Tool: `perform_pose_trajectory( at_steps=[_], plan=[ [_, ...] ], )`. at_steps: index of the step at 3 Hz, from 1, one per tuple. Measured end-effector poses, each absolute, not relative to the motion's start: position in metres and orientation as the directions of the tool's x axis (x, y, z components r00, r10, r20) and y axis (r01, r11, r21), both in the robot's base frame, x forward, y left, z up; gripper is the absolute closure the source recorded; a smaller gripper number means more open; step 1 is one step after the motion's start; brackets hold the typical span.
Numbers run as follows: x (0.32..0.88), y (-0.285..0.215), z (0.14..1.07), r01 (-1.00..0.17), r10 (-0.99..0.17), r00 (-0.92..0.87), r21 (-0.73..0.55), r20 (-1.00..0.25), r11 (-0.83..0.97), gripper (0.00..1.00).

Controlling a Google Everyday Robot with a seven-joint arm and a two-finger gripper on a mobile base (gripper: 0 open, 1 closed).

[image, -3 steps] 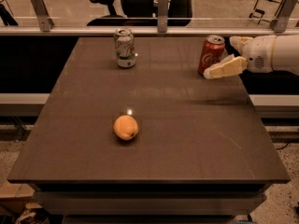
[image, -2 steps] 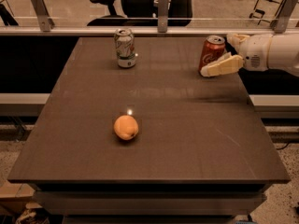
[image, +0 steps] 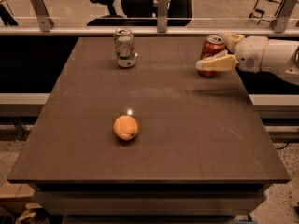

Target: Move coke can near orange

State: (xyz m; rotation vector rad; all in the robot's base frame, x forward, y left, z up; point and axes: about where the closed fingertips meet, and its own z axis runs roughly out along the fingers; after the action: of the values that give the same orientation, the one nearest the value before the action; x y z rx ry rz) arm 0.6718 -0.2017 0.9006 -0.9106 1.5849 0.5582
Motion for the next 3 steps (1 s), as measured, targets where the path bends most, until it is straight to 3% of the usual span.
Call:
perform_pose_trajectory(
  at_steps=[3],
  plan=[
    [0.6853, -0.1951, 0.9099, -0.825, -0.197, 0.055, -0.156, -0.979, 0.544, 0.88]
  ],
)
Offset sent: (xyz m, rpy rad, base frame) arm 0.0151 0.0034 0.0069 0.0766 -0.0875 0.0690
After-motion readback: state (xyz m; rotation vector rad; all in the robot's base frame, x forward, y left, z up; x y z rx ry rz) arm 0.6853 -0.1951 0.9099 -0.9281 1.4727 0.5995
